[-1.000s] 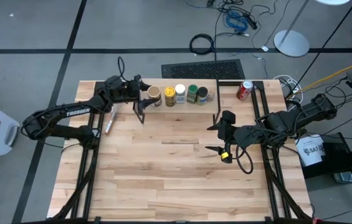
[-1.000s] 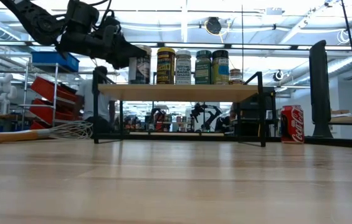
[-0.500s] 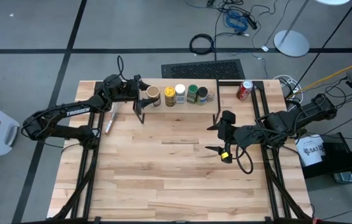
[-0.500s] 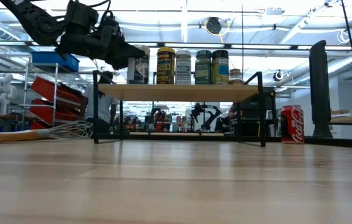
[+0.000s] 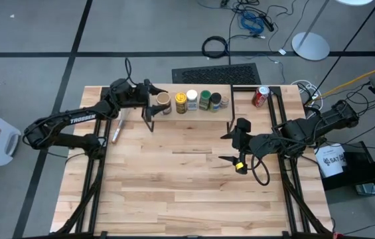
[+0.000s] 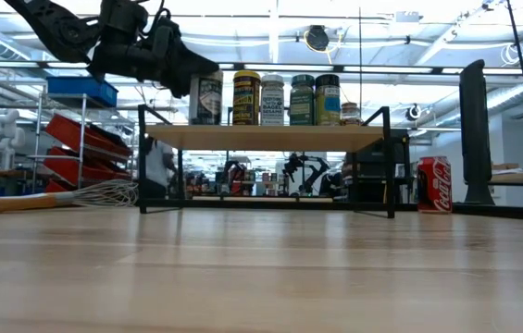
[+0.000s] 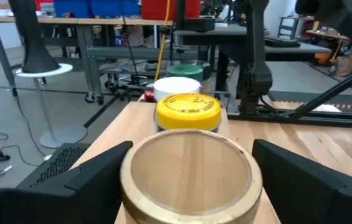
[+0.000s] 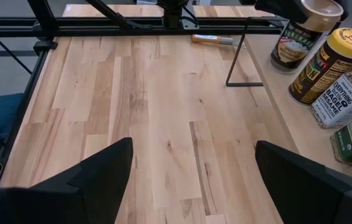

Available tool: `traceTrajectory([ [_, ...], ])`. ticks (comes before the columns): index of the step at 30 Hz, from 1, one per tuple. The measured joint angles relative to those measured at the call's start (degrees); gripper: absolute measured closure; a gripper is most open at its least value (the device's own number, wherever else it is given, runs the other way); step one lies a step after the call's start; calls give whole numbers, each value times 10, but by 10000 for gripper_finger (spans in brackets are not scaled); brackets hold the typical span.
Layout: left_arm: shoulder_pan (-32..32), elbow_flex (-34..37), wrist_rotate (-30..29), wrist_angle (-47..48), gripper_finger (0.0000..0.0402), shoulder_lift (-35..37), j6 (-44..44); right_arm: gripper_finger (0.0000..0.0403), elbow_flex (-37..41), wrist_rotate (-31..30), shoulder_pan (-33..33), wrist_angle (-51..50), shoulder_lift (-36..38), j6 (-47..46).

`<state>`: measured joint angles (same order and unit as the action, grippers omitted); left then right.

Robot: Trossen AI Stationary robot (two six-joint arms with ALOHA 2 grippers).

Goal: Shelf spices
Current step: Put the golden seasoning bottle on the shelf, then return to Home Position

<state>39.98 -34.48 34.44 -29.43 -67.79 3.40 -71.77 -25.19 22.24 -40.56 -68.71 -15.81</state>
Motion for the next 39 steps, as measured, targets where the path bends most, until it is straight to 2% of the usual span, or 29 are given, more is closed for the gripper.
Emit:
traceTrajectory([
  [14, 0, -1, -23, -16, 63, 5, 0, 77, 0, 0, 0, 0, 0, 0],
  [18, 1, -1, -63, -15, 63, 28, 5, 77, 0, 0, 0, 0, 0, 0],
  [22, 7, -1, -76, 0, 63, 69, 1, 77, 0, 0, 0, -1, 0, -17],
  [36, 9, -1, -98, 252, 63, 293, -18, 90, 0, 0, 0, -7, 0, 2],
  [39, 8, -1, -98, 292, 63, 328, -55, 90, 0, -1, 0, -7, 0, 1],
])
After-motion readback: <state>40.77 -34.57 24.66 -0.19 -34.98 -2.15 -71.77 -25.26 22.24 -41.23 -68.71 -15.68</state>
